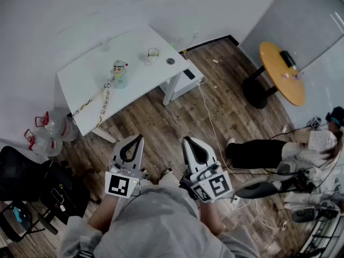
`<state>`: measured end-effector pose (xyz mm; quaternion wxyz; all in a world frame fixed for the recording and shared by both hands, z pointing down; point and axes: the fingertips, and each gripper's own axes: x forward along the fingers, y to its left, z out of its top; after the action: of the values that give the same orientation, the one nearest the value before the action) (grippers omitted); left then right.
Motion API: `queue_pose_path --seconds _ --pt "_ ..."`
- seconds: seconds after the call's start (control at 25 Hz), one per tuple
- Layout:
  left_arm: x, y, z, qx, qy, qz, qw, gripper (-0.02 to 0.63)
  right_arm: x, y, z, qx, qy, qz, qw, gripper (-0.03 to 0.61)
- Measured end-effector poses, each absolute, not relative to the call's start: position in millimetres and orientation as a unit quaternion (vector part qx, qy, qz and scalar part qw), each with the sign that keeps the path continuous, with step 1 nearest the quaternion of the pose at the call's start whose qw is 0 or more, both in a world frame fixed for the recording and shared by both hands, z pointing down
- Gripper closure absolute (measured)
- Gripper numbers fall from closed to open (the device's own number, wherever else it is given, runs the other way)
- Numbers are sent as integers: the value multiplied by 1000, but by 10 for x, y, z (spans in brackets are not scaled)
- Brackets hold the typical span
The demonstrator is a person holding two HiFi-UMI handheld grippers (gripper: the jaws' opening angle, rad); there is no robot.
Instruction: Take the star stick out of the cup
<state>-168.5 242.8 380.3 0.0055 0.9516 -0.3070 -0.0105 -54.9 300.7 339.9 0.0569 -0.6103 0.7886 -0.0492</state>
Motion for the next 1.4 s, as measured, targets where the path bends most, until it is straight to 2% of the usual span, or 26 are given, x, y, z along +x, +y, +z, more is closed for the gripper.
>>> queue_pose_path --seconds 0.36,1.4 --pt "-1480 2251 3865 949 -315 -6 3 584 -349 2779 3501 -601 794 -59 65 543" --pt "-175 2230 3857 939 -344 3 -10 584 915 2756 3576 -586 805 -54 77 543"
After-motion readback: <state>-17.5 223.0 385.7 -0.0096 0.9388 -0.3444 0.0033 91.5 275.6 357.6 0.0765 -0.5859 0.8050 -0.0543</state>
